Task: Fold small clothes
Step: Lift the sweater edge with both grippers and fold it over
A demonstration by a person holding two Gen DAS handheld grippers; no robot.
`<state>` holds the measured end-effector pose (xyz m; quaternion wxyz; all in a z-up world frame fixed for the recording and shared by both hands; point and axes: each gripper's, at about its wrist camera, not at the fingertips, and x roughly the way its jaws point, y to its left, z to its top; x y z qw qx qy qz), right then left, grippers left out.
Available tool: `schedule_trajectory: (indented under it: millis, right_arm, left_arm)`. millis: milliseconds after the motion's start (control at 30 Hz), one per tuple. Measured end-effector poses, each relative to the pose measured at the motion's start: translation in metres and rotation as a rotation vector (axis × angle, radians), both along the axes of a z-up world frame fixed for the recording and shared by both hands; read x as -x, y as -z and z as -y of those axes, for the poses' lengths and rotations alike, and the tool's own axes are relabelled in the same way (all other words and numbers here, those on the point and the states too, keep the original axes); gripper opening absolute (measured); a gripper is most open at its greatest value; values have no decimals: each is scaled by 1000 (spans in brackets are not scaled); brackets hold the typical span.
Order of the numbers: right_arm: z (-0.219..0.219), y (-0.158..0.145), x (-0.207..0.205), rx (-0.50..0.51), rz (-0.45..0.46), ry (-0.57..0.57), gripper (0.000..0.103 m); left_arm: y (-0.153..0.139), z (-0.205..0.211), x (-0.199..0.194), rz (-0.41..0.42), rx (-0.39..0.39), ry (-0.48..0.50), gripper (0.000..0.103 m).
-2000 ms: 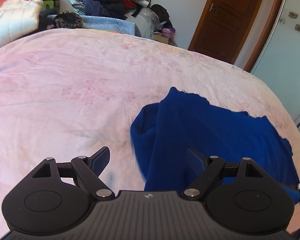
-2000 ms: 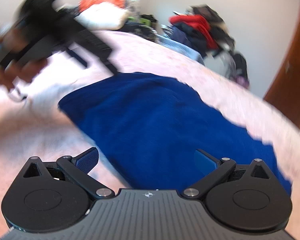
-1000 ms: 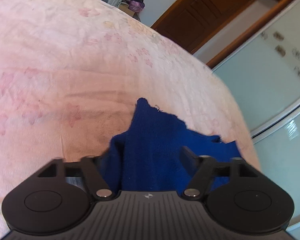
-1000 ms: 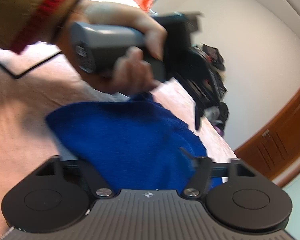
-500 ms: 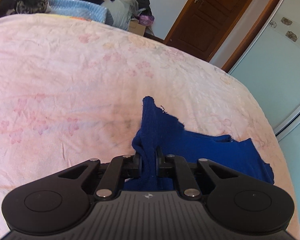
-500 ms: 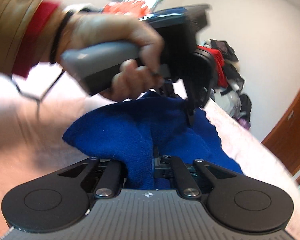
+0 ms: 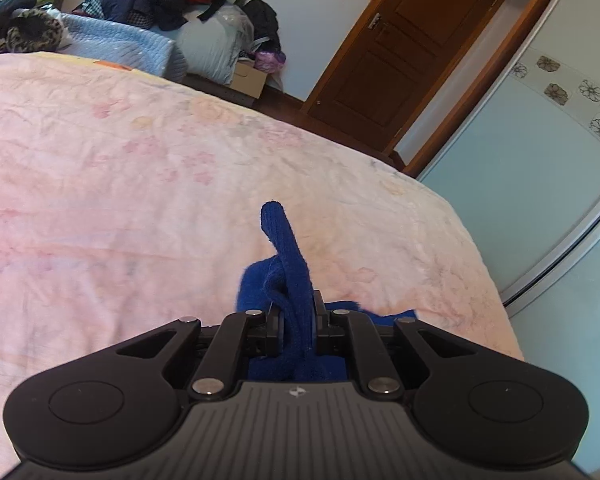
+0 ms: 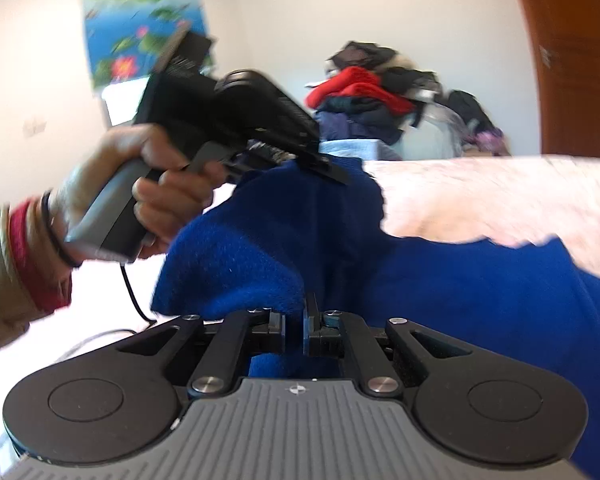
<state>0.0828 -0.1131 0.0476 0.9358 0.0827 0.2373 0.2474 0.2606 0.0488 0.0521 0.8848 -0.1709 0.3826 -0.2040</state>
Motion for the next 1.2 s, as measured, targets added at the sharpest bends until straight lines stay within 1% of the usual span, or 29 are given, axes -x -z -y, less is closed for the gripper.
schedule_trajectory:
  millis: [167,267,333,400,567,767,933,1033,1100,1133,1167,1200]
  right_arm:
    - [37,9,7,-27,2,80,7]
    - [54,18,12,-45,-5,114,6]
    - [68,23,4,-56,-13,135,6]
    - [80,28,8,-80,-23,157,6]
    - [112,42,-2,-150,-61,208,6]
    - [146,61,10,-214,-121,267,6]
    - [161,74,17,-270,-158,288,7]
    - [166,80,19,-278,-179,286,7]
    - [166,82,19,-270,-196,286,8]
    - [166,84,22,-257,-198,290,12]
    - [165,84,22,-240,-200,296,19]
    - [164,84,22,-231,-199,296,26]
  left_arm:
    - [0,43,2,4,0,39,11]
    - [3,73,6,10,-23,74,11]
    - [6,91,7,8,-33,99,11]
    - [9,108,8,11,-49,121,11]
    - [22,150,8,12,-98,158,11]
    - [43,183,10,-19,-125,192,11]
    - [52,205,18,-1,-183,229,11]
    - [54,216,20,16,-228,254,12]
    - [54,217,20,23,-215,249,16]
    - [54,217,19,15,-196,255,23]
    - [54,217,18,3,-172,258,34]
    - [53,216,18,-8,-146,264,42]
